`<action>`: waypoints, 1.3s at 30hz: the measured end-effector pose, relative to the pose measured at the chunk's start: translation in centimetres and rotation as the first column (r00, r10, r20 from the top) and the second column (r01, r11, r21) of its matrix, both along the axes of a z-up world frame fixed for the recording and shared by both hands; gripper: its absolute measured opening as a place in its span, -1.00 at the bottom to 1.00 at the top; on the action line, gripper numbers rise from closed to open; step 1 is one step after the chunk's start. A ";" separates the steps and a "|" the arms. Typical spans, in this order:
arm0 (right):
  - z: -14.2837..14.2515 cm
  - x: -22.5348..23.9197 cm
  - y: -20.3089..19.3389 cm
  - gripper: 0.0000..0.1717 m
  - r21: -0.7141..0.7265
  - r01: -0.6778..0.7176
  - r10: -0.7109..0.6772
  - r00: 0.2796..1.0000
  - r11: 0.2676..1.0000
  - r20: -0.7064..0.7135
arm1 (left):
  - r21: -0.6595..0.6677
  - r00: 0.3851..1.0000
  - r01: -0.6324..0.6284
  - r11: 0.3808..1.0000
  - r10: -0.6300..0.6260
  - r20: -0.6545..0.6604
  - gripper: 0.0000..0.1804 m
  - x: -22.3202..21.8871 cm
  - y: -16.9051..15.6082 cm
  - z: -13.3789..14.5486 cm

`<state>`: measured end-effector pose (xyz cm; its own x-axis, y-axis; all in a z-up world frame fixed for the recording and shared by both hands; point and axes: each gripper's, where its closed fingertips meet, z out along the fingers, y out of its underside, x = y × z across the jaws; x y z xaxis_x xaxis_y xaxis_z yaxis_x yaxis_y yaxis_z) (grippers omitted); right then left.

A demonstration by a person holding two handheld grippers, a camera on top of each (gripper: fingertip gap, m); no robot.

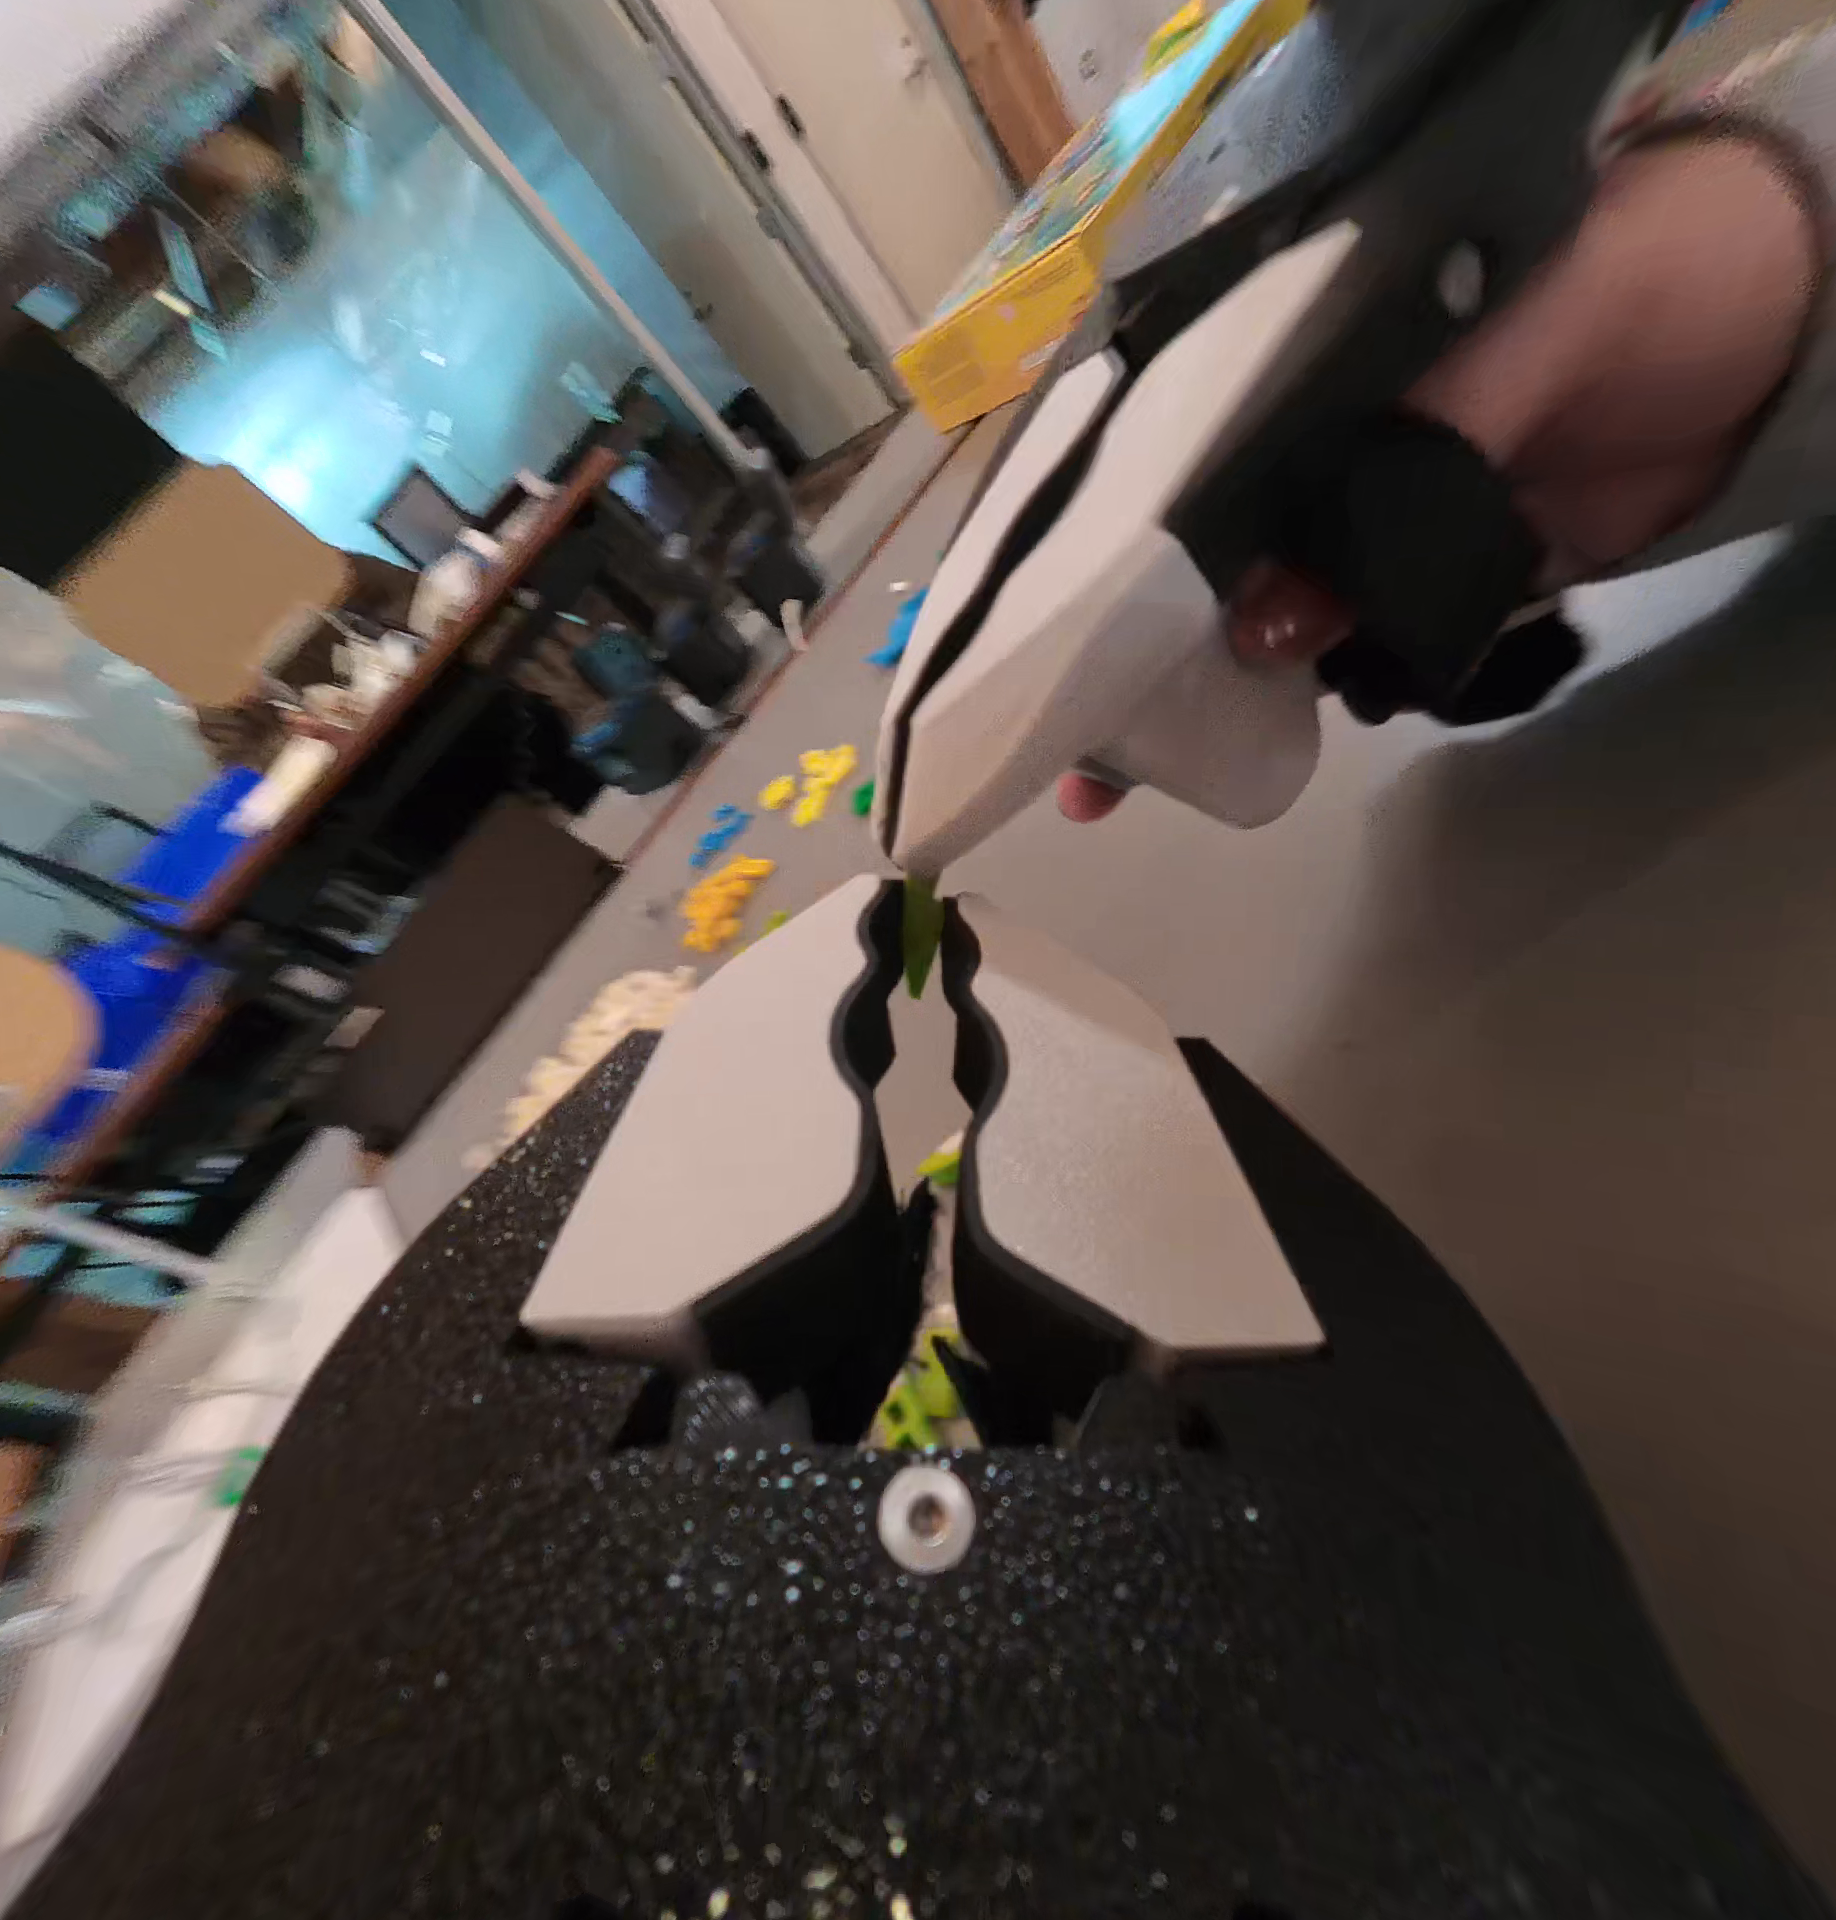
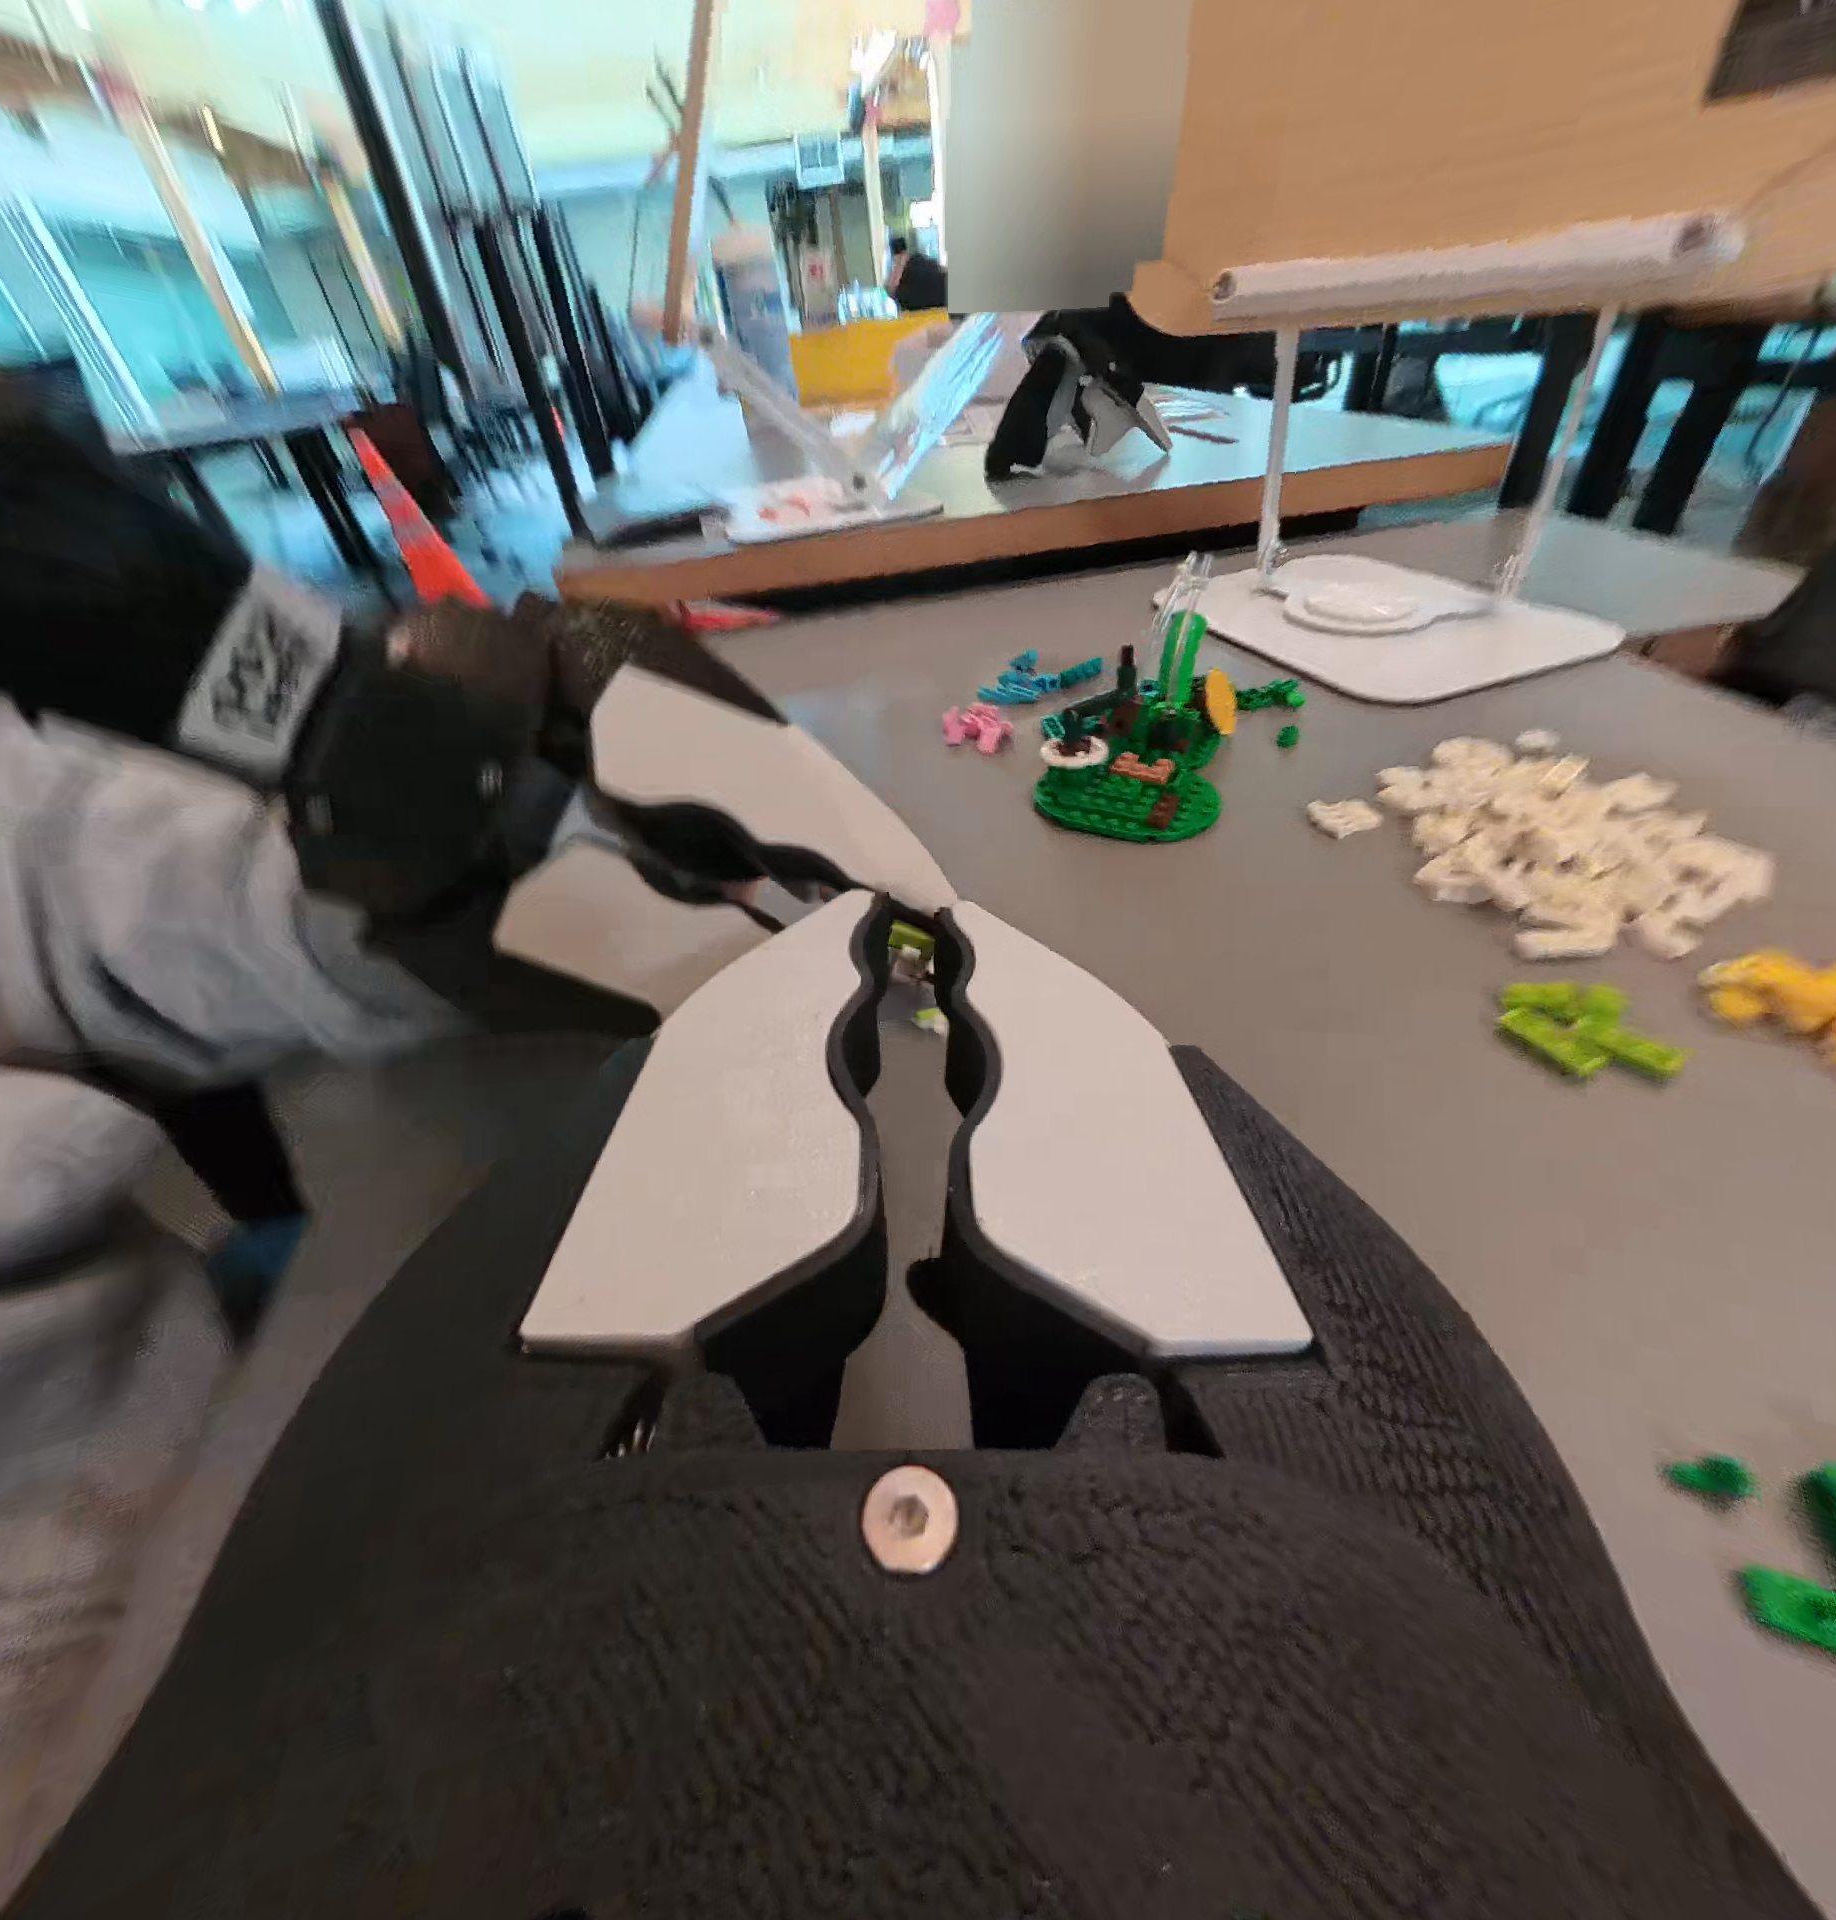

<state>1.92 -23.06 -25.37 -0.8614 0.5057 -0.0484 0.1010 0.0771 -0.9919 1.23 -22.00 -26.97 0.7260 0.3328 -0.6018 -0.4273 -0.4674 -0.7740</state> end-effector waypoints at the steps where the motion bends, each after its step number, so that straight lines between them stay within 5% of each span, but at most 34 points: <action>1: -0.2 0.2 0.1 -0.92 0.065 -0.006 0.010 0.998 0.998 -0.057 | 0.019 0.996 0.040 0.999 -0.041 0.084 -0.91 0.3 0.1 -0.2; 7: -0.8 1.3 0.1 -0.93 0.135 -0.088 0.106 0.985 0.987 -0.134 | 0.064 0.939 0.217 0.974 -0.226 0.260 -0.91 1.7 0.4 -0.9; 11: -0.6 0.6 0.2 -0.92 0.135 0.004 0.026 0.975 0.991 -0.221 | 0.101 0.975 0.107 0.989 -0.125 0.182 -0.85 0.3 0.2 -0.8; 16: 0.3 -2.3 2.7 -0.92 0.154 0.353 -0.269 0.877 0.923 -0.397 | 0.086 0.977 -0.211 0.974 0.205 0.065 -0.78 -4.7 -3.2 -1.2; 20: -0.5 -3.6 3.9 -0.92 0.201 0.479 -0.368 0.831 0.854 -0.418 | 0.229 0.963 -0.251 0.940 0.220 0.154 -0.91 -5.6 -4.6 0.4; 26: -0.3 -3.9 4.6 -0.92 0.268 0.585 -0.348 0.727 0.766 -0.591 | 0.535 0.949 -0.303 0.789 0.199 0.244 -0.97 -7.0 -8.2 3.8; 39: -1.1 -3.9 4.2 -0.92 0.356 0.624 -0.265 0.683 0.695 -0.680 | 0.582 0.936 -0.317 0.749 0.148 0.319 -0.97 -7.5 -8.7 3.8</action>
